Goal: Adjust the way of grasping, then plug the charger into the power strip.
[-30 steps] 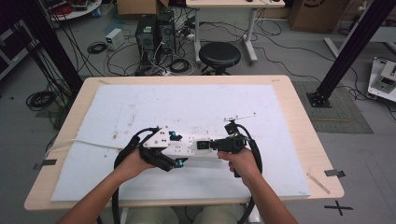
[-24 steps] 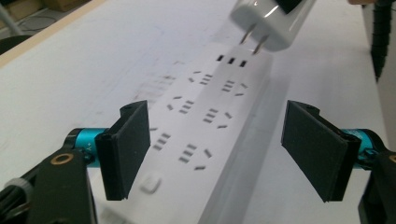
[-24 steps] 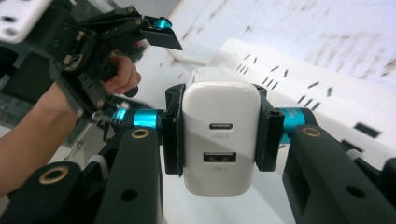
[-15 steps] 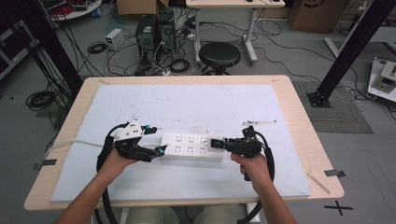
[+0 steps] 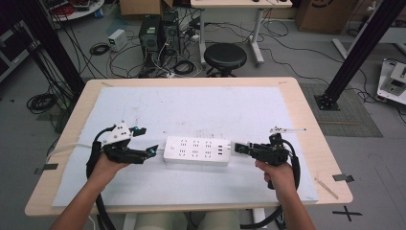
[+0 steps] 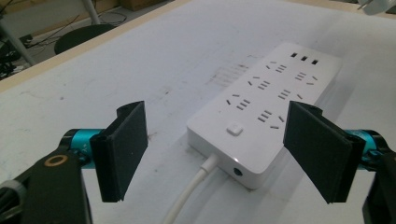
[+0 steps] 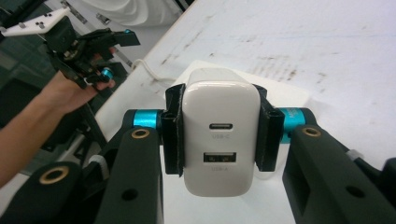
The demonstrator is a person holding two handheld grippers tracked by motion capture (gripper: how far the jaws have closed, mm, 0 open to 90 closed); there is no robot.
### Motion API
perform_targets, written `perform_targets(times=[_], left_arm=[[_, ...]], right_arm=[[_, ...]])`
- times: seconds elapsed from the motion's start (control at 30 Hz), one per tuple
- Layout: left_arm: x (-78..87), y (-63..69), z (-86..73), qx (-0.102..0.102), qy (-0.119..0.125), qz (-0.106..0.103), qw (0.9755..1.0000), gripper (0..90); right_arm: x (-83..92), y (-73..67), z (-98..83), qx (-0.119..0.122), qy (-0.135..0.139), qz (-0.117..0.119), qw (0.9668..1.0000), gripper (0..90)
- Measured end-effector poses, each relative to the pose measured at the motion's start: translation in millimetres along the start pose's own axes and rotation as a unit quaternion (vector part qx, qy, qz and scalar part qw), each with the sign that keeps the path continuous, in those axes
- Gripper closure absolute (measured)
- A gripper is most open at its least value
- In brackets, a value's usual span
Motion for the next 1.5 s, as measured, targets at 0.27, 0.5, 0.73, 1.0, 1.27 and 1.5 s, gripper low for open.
perform_targets(times=[0.27, 0.5, 0.73, 1.0, 1.27, 1.5], left_arm=[[8.4, -3.7, -2.4, 0.012, 0.008, 0.008, 0.9999, 22.0], [16.4, -7.2, -2.1, 0.009, 0.007, 0.008, 0.9999, 22.0], [17.6, -10.9, -7.4, 0.016, 0.005, 0.011, 0.9998, 22.0], [16.1, -13.1, -10.9, 0.024, 0.008, 0.012, 0.9996, 22.0], [14.6, -13.7, -12.0, 0.026, 0.009, 0.010, 0.9996, 22.0], [15.1, -13.8, -14.7, 0.029, 0.010, 0.011, 0.9995, 22.0]], right_arm=[[15.1, 0.5, 5.2, 0.039, -0.011, -0.028, 0.9988, 63.2], [21.4, -4.0, 17.0, 0.080, -0.023, -0.048, 0.9954, 63.2], [19.4, -6.3, 21.0, 0.137, -0.048, -0.066, 0.9872, 63.2], [14.3, -14.7, 20.0, 0.222, -0.092, -0.095, 0.9659, 63.2], [7.2, -21.1, 22.2, 0.255, -0.138, -0.148, 0.9456, 63.2], [-1.8, -27.6, 29.8, 0.278, -0.170, -0.190, 0.9263, 63.2]])
Point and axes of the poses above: each handheld gripper's, and its own axes: x roughly backward along the jaws, z roughly out of its top, y roughly to its right, the point moved 2 cm from there along -x, roughly forward along the jaws, and after that the axes turned 3 degrees about z, right-handed, at the moved point
